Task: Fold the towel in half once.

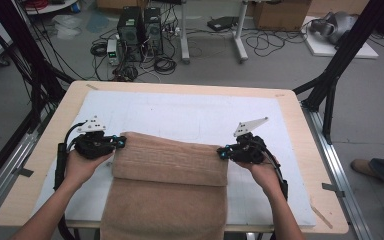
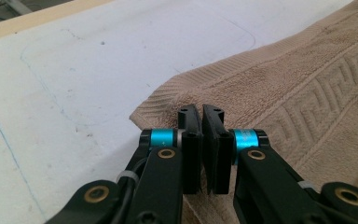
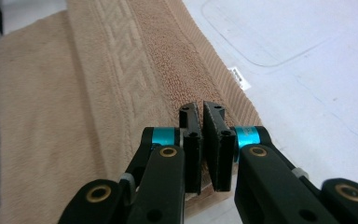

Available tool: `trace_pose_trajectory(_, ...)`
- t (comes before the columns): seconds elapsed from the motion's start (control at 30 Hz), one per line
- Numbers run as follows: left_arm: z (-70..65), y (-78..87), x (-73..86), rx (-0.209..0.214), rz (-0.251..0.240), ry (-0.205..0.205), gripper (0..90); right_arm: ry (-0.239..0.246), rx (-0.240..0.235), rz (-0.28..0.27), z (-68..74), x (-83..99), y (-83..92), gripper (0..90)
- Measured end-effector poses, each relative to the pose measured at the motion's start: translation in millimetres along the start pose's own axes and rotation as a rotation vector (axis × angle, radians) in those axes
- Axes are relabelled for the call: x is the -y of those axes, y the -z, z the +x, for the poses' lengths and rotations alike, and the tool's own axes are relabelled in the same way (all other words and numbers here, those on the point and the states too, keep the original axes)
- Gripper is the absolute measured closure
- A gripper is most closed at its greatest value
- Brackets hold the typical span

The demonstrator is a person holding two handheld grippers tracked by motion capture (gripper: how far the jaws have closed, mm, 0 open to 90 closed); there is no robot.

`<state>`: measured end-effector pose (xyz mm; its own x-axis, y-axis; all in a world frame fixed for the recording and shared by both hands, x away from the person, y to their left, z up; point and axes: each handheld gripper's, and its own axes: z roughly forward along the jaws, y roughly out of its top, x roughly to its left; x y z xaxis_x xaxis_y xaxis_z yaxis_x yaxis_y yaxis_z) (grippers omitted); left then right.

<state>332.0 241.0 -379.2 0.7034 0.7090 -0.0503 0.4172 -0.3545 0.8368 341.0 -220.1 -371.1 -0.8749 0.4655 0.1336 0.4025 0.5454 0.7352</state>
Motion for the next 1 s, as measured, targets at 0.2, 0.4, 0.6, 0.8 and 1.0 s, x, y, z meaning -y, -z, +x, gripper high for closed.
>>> trace_pose_trajectory(0.2,-14.8,18.5,7.4,0.011,-0.026,-0.034,85.6,0.022,-0.030,-0.022,17.4,8.4,7.7,86.1)
trace_pose_trajectory(0.4,-30.9,36.4,25.3,0.041,-0.037,-0.047,85.6,0.060,-0.061,-0.020,41.5,18.6,15.4,85.9)
trace_pose_trajectory(0.6,-52.6,52.3,55.6,0.068,-0.019,-0.074,85.0,0.083,-0.109,0.009,65.4,38.5,10.3,85.5)
trace_pose_trajectory(0.8,-65.0,61.0,76.0,0.163,0.034,-0.098,81.1,0.106,-0.188,0.057,76.4,54.1,0.6,79.9)
trace_pose_trajectory(1.0,-48.7,60.3,47.3,0.120,-0.013,-0.098,58.8,0.073,-0.111,-0.023,58.4,40.2,11.3,66.4)
